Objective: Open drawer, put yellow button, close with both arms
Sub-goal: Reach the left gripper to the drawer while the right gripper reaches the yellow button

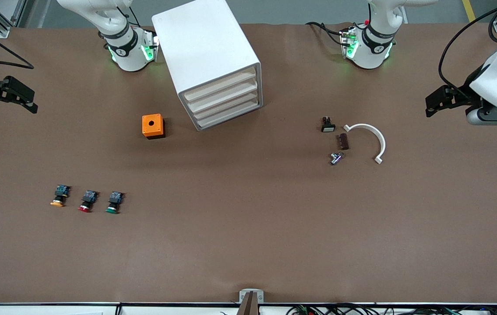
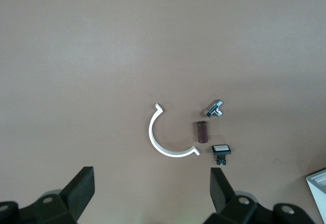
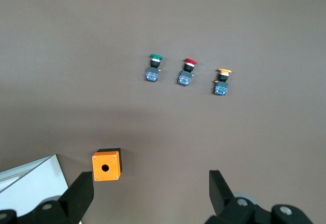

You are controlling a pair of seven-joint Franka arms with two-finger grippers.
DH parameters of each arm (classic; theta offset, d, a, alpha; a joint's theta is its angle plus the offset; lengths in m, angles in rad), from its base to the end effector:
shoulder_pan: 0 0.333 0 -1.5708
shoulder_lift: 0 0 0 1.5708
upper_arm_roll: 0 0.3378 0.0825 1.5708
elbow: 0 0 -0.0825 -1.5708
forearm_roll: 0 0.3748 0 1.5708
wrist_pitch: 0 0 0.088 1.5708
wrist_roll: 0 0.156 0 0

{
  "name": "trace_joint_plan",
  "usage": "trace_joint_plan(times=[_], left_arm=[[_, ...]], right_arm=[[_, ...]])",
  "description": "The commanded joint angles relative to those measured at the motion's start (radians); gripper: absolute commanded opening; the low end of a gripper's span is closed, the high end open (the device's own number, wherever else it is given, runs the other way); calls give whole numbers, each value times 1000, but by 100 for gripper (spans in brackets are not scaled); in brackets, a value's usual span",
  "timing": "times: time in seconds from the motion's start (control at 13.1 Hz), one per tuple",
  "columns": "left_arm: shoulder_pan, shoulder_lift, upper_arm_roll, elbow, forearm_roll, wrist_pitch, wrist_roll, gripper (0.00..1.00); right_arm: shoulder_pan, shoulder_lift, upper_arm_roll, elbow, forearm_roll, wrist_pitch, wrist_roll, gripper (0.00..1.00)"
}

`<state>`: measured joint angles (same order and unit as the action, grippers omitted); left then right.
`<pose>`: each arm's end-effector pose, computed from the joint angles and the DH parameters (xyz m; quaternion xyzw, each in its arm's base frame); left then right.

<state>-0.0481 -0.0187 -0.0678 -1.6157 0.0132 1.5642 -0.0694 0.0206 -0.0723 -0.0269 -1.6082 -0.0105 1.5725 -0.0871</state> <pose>0.5325 -0.0602 0.5861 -0.9996 0.0233 0.0157 0.0087 0.5232 -0.0054 0.6187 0.9990 0.0403 0.0181 0.0051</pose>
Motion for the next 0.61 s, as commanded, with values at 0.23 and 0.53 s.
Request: trace_joint_plan(times=[0.23, 0.53], left_arm=[[11, 29, -1, 33, -1, -27, 17, 100], [-1, 121, -1, 42, -3, -26, 8, 100]], right_arm=[[-4, 8, 2, 21, 3, -12, 9, 100], [-5, 6, 1, 21, -2, -32, 12, 100]])
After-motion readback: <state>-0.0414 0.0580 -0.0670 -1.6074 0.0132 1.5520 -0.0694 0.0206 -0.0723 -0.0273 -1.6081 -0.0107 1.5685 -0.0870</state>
